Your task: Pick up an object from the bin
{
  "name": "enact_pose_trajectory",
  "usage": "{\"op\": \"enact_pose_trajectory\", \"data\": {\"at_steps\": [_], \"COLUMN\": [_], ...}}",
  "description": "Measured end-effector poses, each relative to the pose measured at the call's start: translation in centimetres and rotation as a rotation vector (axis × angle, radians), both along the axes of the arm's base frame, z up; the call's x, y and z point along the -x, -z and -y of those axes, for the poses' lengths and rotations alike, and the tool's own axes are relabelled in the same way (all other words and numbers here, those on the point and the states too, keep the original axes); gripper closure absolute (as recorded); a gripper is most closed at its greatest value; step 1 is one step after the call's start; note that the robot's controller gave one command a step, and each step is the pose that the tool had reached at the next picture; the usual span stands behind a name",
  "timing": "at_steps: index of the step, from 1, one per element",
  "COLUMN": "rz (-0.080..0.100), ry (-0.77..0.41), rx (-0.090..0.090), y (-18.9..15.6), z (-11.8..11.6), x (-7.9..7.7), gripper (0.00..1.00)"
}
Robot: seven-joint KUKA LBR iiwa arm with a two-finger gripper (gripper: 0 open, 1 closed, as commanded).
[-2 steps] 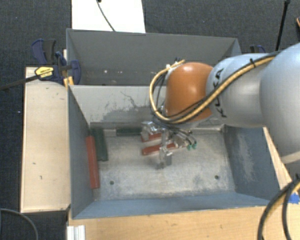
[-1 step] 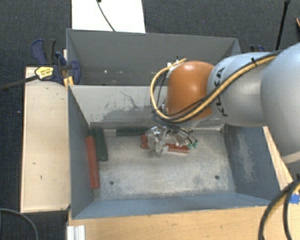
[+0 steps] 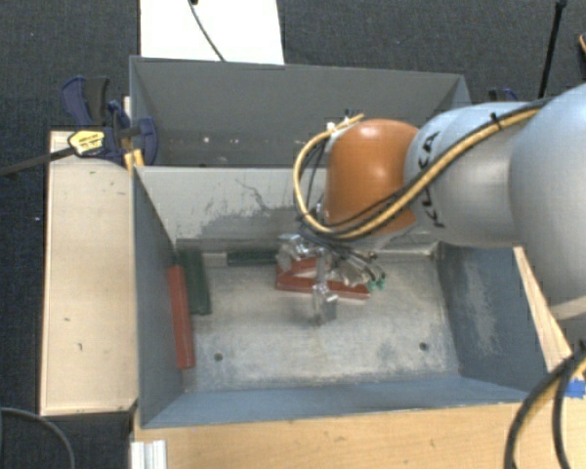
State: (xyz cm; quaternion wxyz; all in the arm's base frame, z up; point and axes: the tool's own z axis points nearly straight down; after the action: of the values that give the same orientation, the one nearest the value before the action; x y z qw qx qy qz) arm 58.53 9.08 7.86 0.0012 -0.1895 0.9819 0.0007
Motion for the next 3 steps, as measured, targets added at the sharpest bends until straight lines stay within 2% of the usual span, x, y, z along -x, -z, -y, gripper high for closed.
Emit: {"op": "enact_pose_trajectory", "data": {"at_steps": [1,2,3], "rz": [-0.002,0.004,0.001], "ry": [0.012,0.009,0.011], "rx": [0.003,0.0,0.0], "y": [0.81,0.6,0.77], "z": [5.19,4.82,4.87], "x": [-0.37,-0.5,-0.38], "gripper": [0.0,1.0,0.0]}}
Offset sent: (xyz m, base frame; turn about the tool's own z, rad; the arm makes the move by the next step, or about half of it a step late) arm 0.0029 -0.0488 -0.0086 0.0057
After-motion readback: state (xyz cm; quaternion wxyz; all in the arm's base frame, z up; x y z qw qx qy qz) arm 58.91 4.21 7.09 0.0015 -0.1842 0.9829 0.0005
